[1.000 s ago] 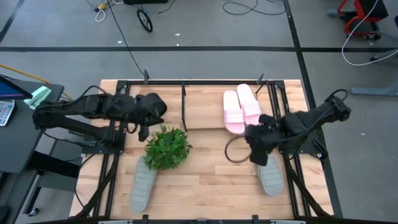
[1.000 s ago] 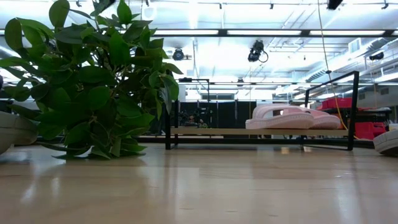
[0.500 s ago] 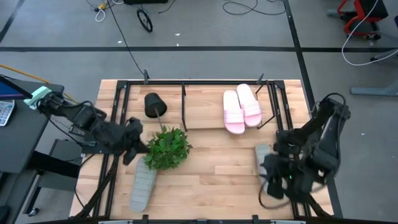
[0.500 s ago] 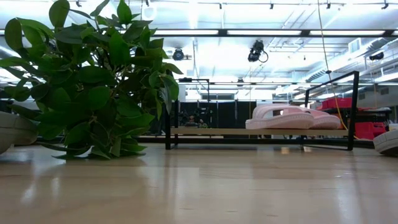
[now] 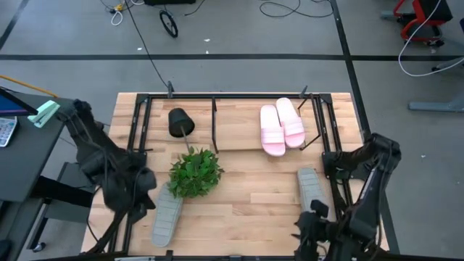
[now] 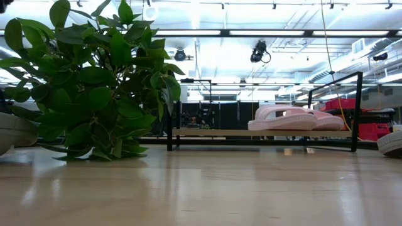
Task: Pick and place slides into the shelf
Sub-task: Put the left gray slide on the shelf
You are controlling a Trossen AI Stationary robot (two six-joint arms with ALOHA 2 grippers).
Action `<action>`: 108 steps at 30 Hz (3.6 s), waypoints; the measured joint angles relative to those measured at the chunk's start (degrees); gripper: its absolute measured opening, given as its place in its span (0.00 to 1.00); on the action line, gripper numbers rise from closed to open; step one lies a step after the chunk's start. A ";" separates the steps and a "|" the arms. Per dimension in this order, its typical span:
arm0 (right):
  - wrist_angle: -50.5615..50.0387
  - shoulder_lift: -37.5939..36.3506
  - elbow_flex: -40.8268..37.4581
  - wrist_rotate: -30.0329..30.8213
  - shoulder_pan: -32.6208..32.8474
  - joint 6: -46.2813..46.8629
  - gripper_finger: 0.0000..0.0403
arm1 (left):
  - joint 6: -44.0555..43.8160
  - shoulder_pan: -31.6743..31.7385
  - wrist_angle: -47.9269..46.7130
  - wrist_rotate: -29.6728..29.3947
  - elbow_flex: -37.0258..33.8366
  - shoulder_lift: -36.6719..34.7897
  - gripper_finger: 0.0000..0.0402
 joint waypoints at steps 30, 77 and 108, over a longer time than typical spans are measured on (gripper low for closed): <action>13.91 2.46 0.00 -1.36 -9.02 0.14 0.45 | -35.65 -16.01 25.30 -5.71 -32.92 -3.70 0.11; 15.48 2.44 0.02 -1.79 -9.02 -0.19 0.45 | -40.16 -16.12 25.14 -10.33 -33.01 -3.68 0.75; 16.96 2.42 0.07 -1.77 -9.07 0.25 0.45 | -41.83 -16.55 52.60 -11.13 -41.42 9.31 0.73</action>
